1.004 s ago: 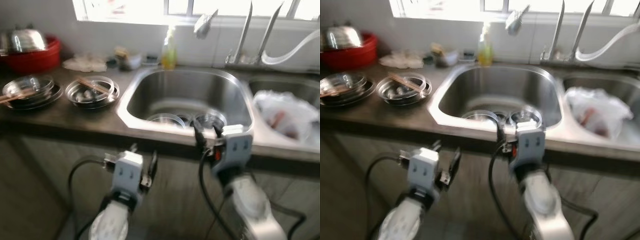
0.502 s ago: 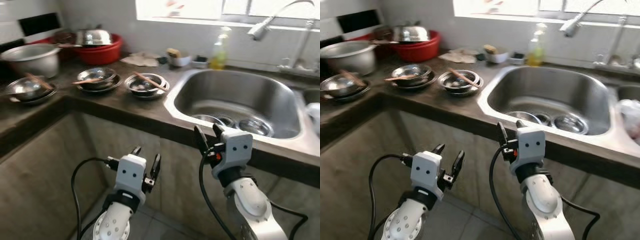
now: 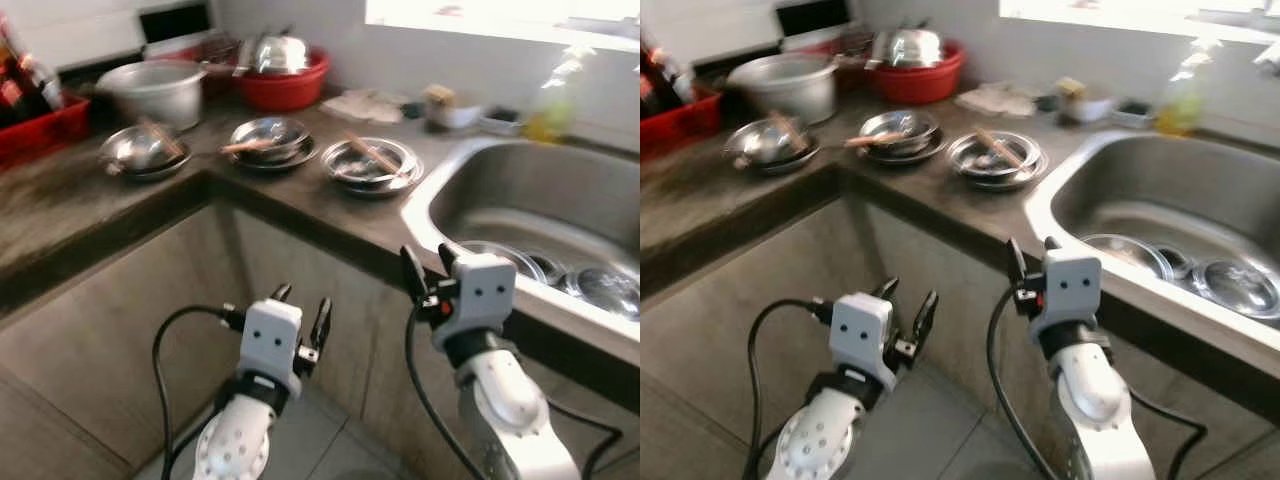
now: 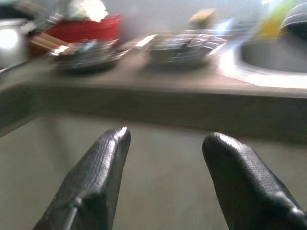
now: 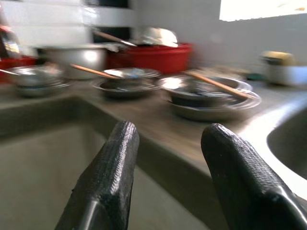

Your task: Kitchen organization

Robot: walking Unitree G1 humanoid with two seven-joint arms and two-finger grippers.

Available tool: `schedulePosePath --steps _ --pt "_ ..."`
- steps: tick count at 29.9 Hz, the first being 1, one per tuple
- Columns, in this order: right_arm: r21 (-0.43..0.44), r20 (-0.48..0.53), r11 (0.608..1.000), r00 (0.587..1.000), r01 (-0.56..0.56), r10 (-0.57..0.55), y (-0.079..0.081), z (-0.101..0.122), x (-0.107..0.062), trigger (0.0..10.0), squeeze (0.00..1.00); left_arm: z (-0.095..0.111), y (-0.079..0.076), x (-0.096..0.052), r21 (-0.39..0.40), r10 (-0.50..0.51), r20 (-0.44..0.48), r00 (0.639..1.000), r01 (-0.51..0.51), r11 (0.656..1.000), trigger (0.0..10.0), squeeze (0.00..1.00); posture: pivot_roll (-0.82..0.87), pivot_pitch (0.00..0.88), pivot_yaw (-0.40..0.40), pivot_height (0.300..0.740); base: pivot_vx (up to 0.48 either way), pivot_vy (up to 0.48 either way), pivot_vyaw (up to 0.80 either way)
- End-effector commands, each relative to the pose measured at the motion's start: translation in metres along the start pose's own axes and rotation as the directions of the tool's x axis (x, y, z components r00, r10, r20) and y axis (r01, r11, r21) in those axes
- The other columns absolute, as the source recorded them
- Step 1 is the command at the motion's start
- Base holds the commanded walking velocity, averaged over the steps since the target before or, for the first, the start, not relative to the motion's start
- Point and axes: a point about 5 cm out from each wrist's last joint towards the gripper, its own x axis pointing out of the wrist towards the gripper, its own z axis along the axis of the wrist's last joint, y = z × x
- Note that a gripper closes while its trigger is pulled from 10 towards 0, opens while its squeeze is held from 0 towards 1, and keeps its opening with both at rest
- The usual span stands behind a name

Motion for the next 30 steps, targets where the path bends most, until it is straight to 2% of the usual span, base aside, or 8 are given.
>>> schedulePosePath --steps 1,10,17,28,30 --pt "-0.013 0.003 1.000 1.000 0.020 -0.020 -0.0049 0.0011 -0.0010 10.0 0.00 0.0036 -0.0046 0.0002 -0.011 -0.007 0.014 1.000 0.007 1.000 10.0 0.00 0.15 0.078 -0.017 0.740 0.000 0.000 0.43" --pt "-0.010 0.009 0.999 0.999 0.030 -0.030 -0.0075 0.0019 0.0012 10.0 0.00 0.0037 -0.0051 -0.0003 -0.005 -0.010 0.018 1.000 0.010 1.000 10.0 0.00 0.15 0.079 -0.014 0.740 0.000 0.000 0.05" --pt "-0.008 0.015 0.998 0.998 0.061 -0.061 -0.0117 0.0024 0.0013 10.0 0.00 0.0030 -0.0056 -0.0008 -0.004 -0.015 0.015 1.000 0.015 1.000 10.0 0.00 0.15 0.081 -0.014 0.740 0.260 0.000 0.00" --pt "-0.014 0.004 0.996 0.997 0.083 -0.083 -0.0143 0.0008 0.0012 10.0 0.00 0.0023 -0.0055 -0.0014 -0.008 -0.017 0.014 1.000 0.018 1.000 10.0 0.00 0.15 0.081 -0.015 0.740 0.271 0.000 -0.74" --pt "-0.020 0.009 0.996 0.996 0.088 -0.087 -0.0147 0.0009 0.0019 10.0 0.00 0.0026 -0.0052 -0.0009 -0.006 -0.019 0.017 1.000 0.019 1.000 10.0 0.00 0.15 0.080 -0.015 0.740 0.294 0.000 0.00"
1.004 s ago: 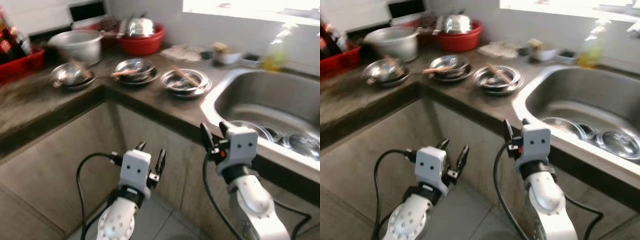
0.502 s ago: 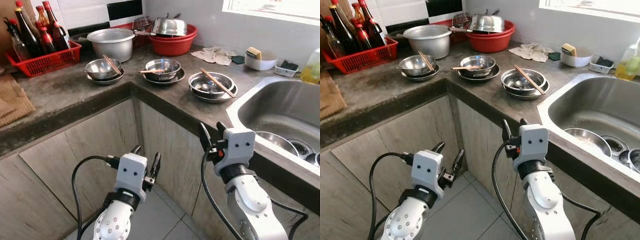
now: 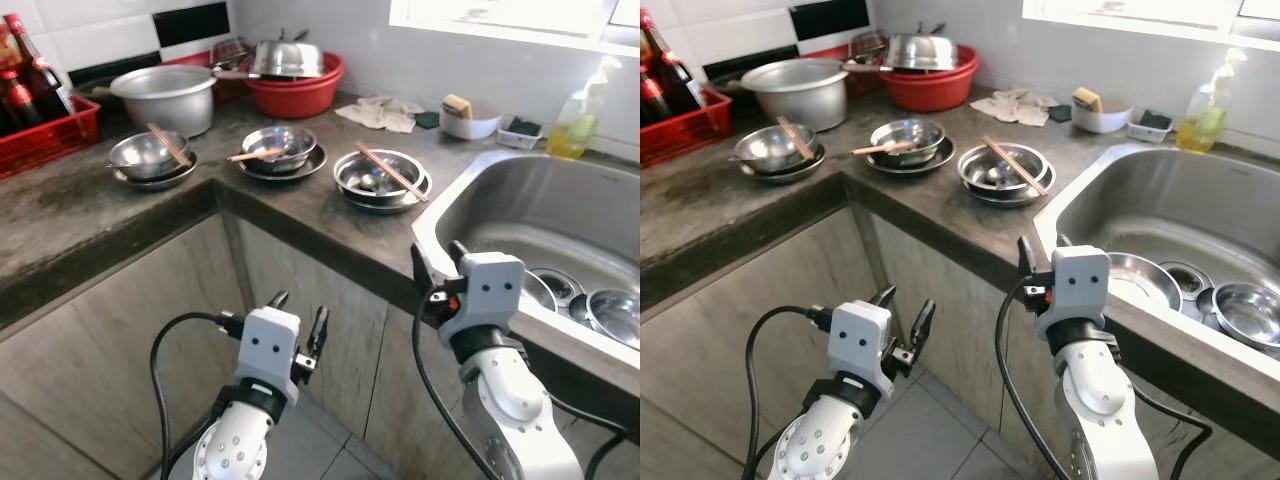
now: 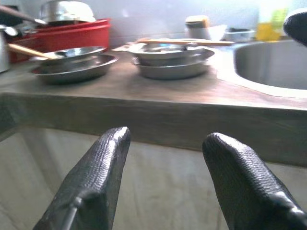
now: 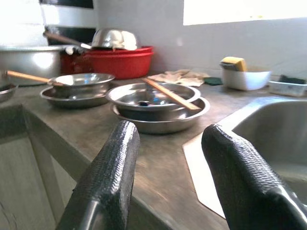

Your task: Kitchen organization

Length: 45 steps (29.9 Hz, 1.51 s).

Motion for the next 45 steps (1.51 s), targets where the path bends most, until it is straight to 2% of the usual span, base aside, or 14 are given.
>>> schedulePosePath --steps 1,13,20,29,30,33,35,36,37,45 --pt "0.007 0.010 1.000 1.000 -0.019 0.019 0.006 0.001 0.001 10.0 0.00 -0.001 0.005 -0.002 0.010 0.022 -0.005 1.000 -0.022 1.000 10.0 0.00 0.15 0.080 -0.015 0.740 0.300 0.000 0.00" --pt "0.004 0.022 1.000 1.000 -0.017 0.017 0.006 0.003 0.004 10.0 0.00 -0.002 0.005 -0.002 0.007 0.016 -0.003 1.000 -0.016 1.000 10.0 0.00 0.15 0.069 -0.013 0.740 0.313 0.000 0.00" --pt "0.000 0.036 1.000 0.999 -0.015 0.015 0.004 0.005 0.007 10.0 0.00 -0.003 0.007 -0.002 0.006 0.026 -0.008 1.000 -0.026 1.000 10.0 0.00 0.15 0.066 -0.010 0.740 0.000 0.000 0.00" --pt "-0.031 0.053 0.999 0.998 -0.020 0.021 -0.004 0.008 0.027 10.0 0.00 -0.007 0.005 -0.004 0.000 0.013 -0.029 0.999 -0.013 1.000 10.0 0.00 0.15 0.080 -0.010 0.740 0.000 0.000 0.00" --pt "-0.035 0.053 0.999 0.998 -0.028 0.030 -0.004 0.008 0.030 10.0 1.00 -0.007 0.005 -0.004 0.001 0.009 -0.033 0.999 -0.009 1.000 10.0 0.00 0.15 0.084 -0.010 0.740 0.000 0.000 0.00" --pt "-0.038 0.053 0.998 0.998 -0.044 0.046 -0.003 0.008 0.036 10.0 1.00 -0.008 0.003 -0.004 0.003 -0.020 -0.041 0.999 0.020 1.000 10.0 0.00 0.15 0.094 -0.015 0.740 0.000 0.000 0.00" --pt "-0.050 0.038 0.997 0.998 -0.052 0.054 -0.003 0.005 0.049 10.0 1.00 -0.006 -0.006 -0.003 0.023 -0.105 -0.029 0.994 0.106 0.994 10.0 0.00 0.16 0.104 -0.017 0.740 0.000 0.000 0.00" --pt "-0.058 0.026 0.997 0.998 -0.049 0.051 -0.004 0.003 0.056 10.0 0.62 -0.005 -0.010 -0.003 0.022 -0.142 -0.020 0.990 0.142 0.990 10.0 0.00 0.16 0.107 -0.017 0.740 0.000 0.000 0.00" --pt "-0.062 0.019 0.997 0.999 -0.045 0.046 -0.006 0.002 0.061 10.0 0.00 -0.004 -0.012 -0.003 0.021 -0.165 -0.015 0.986 0.166 0.986 10.0 0.00 0.16 0.113 -0.019 0.740 0.000 0.000 0.00" --pt "-0.071 0.014 0.997 1.000 -0.014 0.015 -0.021 0.003 0.086 10.0 0.00 0.000 -0.015 -0.007 -0.021 -0.166 0.001 0.986 0.166 0.986 10.0 0.00 0.16 0.142 -0.027 0.740 0.000 0.000 0.00"
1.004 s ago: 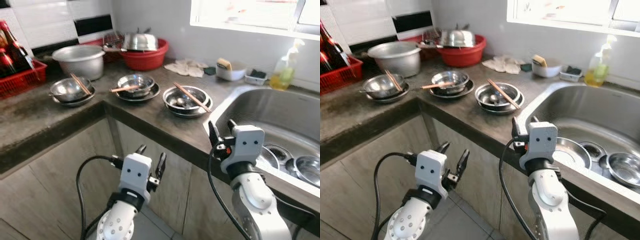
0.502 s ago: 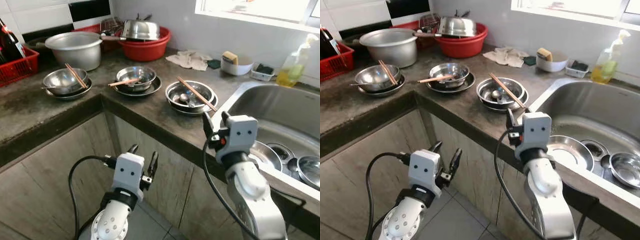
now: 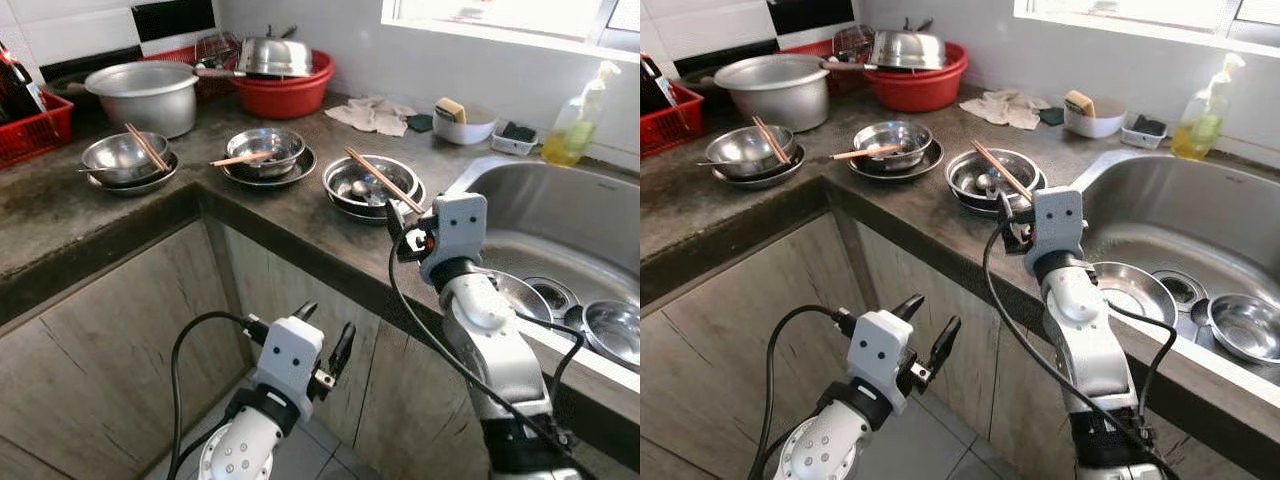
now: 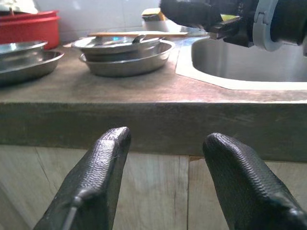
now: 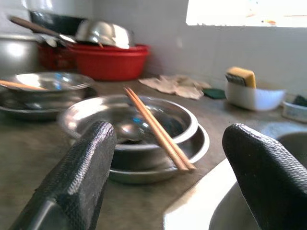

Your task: Kitchen organization

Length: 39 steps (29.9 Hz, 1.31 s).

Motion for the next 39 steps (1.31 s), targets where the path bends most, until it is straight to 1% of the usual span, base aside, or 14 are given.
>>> schedulePosePath --steps 1,3,6,10,12,15,19,21,39 --pt "0.010 0.009 1.000 1.000 0.009 -0.009 -0.005 0.001 0.003 10.0 0.00 0.003 -0.001 -0.002 -0.006 0.000 0.008 1.000 0.000 1.000 10.0 0.00 0.16 0.142 -0.027 0.740 0.000 0.000 0.00" --pt "0.003 0.005 1.000 1.000 0.016 -0.016 -0.010 0.000 0.009 10.0 0.00 0.004 -0.001 -0.003 -0.011 -0.002 0.015 1.000 0.002 1.000 10.0 0.00 0.16 0.146 -0.028 0.740 0.000 0.000 0.00" --pt "-0.004 0.004 1.000 1.000 0.021 -0.021 -0.014 0.000 0.013 10.0 0.00 0.004 -0.002 -0.004 -0.017 -0.003 0.014 1.000 0.003 1.000 10.0 0.00 0.16 0.149 -0.030 0.740 0.000 0.000 0.00" --pt "0.006 0.007 1.000 1.000 0.029 -0.029 -0.022 0.000 0.022 10.0 0.00 0.006 -0.002 -0.004 -0.022 -0.004 0.027 1.000 0.005 1.000 10.0 0.00 0.16 0.152 -0.034 0.740 0.000 0.000 0.00" --pt "0.011 0.010 1.000 1.000 0.025 -0.026 -0.023 0.001 0.025 10.0 0.00 0.007 -0.002 -0.004 -0.024 -0.003 0.033 0.999 0.003 1.000 10.0 0.00 0.16 0.152 -0.036 0.740 0.000 0.000 0.00" --pt "0.054 0.008 0.999 1.000 -0.002 0.001 -0.021 0.001 0.031 10.0 0.00 0.008 -0.002 -0.004 -0.026 -0.004 0.041 0.999 0.005 1.000 10.0 0.00 0.16 0.150 -0.037 0.740 0.000 0.000 0.00" --pt "0.068 0.013 0.997 1.000 -0.020 0.019 -0.017 0.001 0.034 10.0 0.00 0.009 -0.003 -0.004 -0.026 -0.006 0.046 0.999 0.008 1.000 10.0 0.00 0.17 0.149 -0.039 0.740 0.000 0.000 0.00" --pt "0.094 0.023 0.994 0.999 -0.050 0.048 -0.012 0.003 0.037 10.0 0.00 0.009 -0.002 -0.004 -0.027 -0.005 0.048 0.999 0.006 1.000 10.0 0.00 0.17 0.148 -0.038 0.740 0.000 0.000 0.00" --pt "0.100 0.014 0.989 0.994 -0.108 0.107 -0.013 -0.001 0.043 10.0 0.00 0.008 -0.002 -0.002 -0.019 -0.003 0.055 0.998 0.004 1.000 10.0 0.00 0.17 0.122 -0.046 0.740 0.000 0.000 0.00"
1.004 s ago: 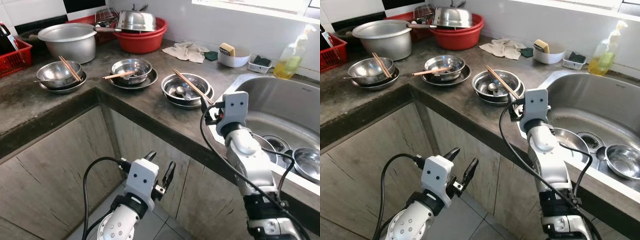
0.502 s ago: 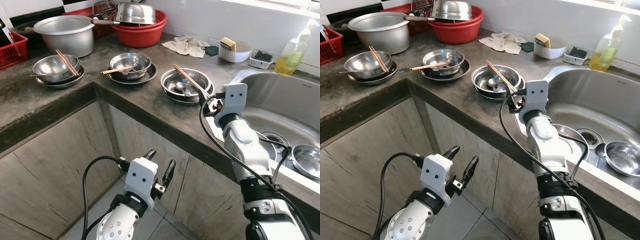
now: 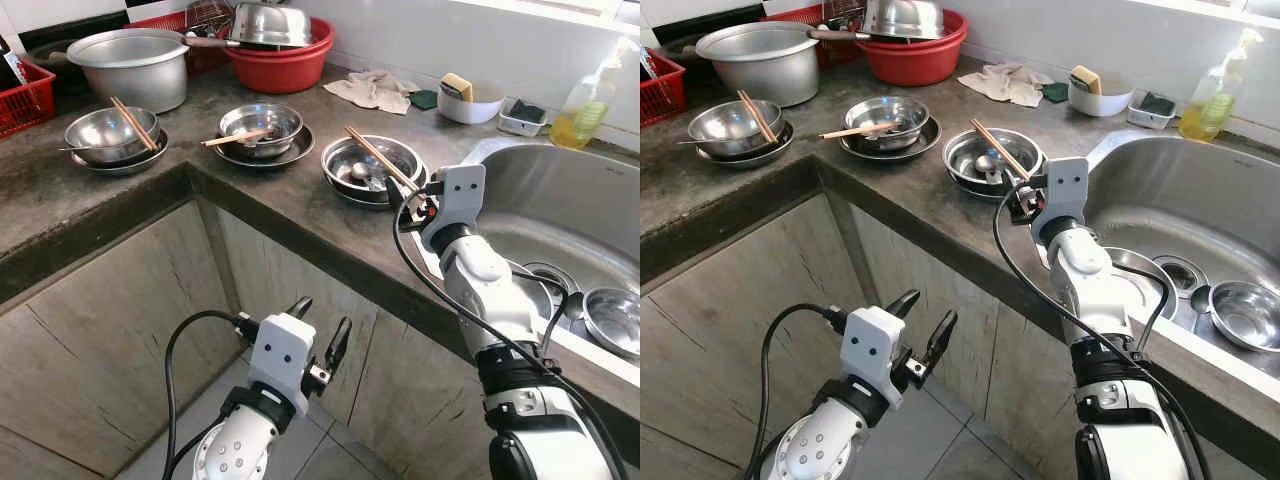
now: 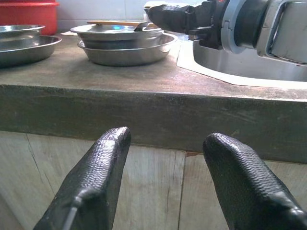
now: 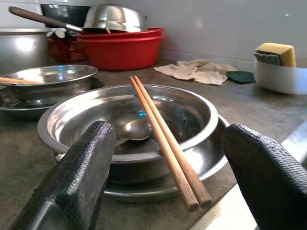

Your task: Kitchen organization

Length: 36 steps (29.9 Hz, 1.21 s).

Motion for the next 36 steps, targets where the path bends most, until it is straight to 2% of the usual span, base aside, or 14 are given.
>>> schedulePosePath --steps 1,24,25,26,27,29,30,31,32,33,34,36 --pt "0.001 0.017 1.000 1.000 -0.004 0.004 -0.0027 0.0041 0.0023 10.0 0.00 0.0049 -0.0012 0.0005 0.004 -0.005 0.027 1.000 0.005 1.000 10.0 0.00 0.17 0.122 -0.044 0.740 0.000 0.000 0.00" --pt "-0.004 -0.011 0.999 0.999 -0.043 0.043 -0.0003 -0.0018 0.0047 10.0 0.00 0.0059 0.0002 0.0020 0.017 0.004 0.040 0.999 -0.005 1.000 10.0 0.00 0.17 0.115 -0.049 0.740 0.000 0.000 0.00" --pt "-0.002 -0.011 0.999 0.999 -0.044 0.044 -0.0003 -0.0019 0.0049 9.3 0.00 0.0061 0.0002 0.0021 0.016 0.004 0.041 0.999 -0.005 1.000 10.0 0.00 0.17 0.116 -0.049 0.740 0.000 0.000 0.00" --pt "-0.002 -0.013 0.999 0.999 -0.047 0.047 0.0002 -0.0026 0.0050 4.5 0.00 0.0065 0.0001 0.0024 0.014 0.004 0.044 0.999 -0.005 1.000 10.0 0.00 0.17 0.116 -0.049 0.740 0.000 0.000 0.00" --pt "-0.002 -0.014 0.999 0.999 -0.048 0.048 0.0004 -0.0026 0.0051 4.5 0.00 0.0068 0.0001 0.0026 0.013 0.003 0.045 0.999 -0.004 1.000 10.0 0.00 0.16 0.119 -0.047 0.740 0.000 0.000 0.00" --pt "-0.002 -0.015 0.999 0.999 -0.050 0.050 0.0009 -0.0028 0.0050 2.3 0.00 0.0071 -0.0002 0.0027 0.013 0.003 0.047 0.999 -0.003 1.000 10.0 0.00 0.16 0.118 -0.047 0.740 0.000 0.000 0.00" --pt "-0.002 -0.015 0.999 0.999 -0.050 0.050 0.0009 -0.0028 0.0050 2.3 0.00 0.0071 -0.0002 0.0027 0.013 0.003 0.047 0.999 -0.003 1.000 10.0 0.00 0.16 0.118 -0.047 0.740 0.000 0.000 0.00" --pt "-0.002 -0.016 0.999 0.999 -0.049 0.049 0.0008 -0.0029 0.0050 1.1 0.00 0.0071 -0.0004 0.0028 0.013 0.002 0.047 0.999 -0.003 1.000 10.0 0.00 0.16 0.117 -0.049 0.740 0.000 0.000 0.00" --pt "-0.002 -0.018 0.999 0.999 -0.051 0.051 0.0009 -0.0031 0.0050 0.7 0.00 0.0072 -0.0005 0.0028 0.013 0.002 0.047 0.999 -0.002 1.000 10.0 0.00 0.16 0.117 -0.049 0.740 0.000 0.000 0.00" --pt "-0.003 -0.019 0.999 0.999 -0.051 0.051 0.0009 -0.0031 0.0051 7.3 0.00 0.0072 -0.0005 0.0029 0.012 0.002 0.047 0.999 -0.003 1.000 10.0 0.00 0.17 0.120 -0.050 0.740 0.000 0.000 0.00" --pt "-0.005 -0.020 0.999 0.998 -0.051 0.051 0.0008 -0.0030 0.0052 10.0 0.00 0.0073 -0.0004 0.0030 0.011 0.003 0.047 0.999 -0.004 1.000 10.0 0.00 0.17 0.120 -0.050 0.740 0.000 0.000 0.00" --pt "-0.005 -0.020 0.999 0.999 -0.050 0.050 0.0007 -0.0030 0.0051 10.0 0.00 0.0073 -0.0004 0.0030 0.011 0.004 0.046 0.999 -0.004 1.000 10.0 0.00 0.17 0.120 -0.050 0.740 0.000 0.000 0.00"
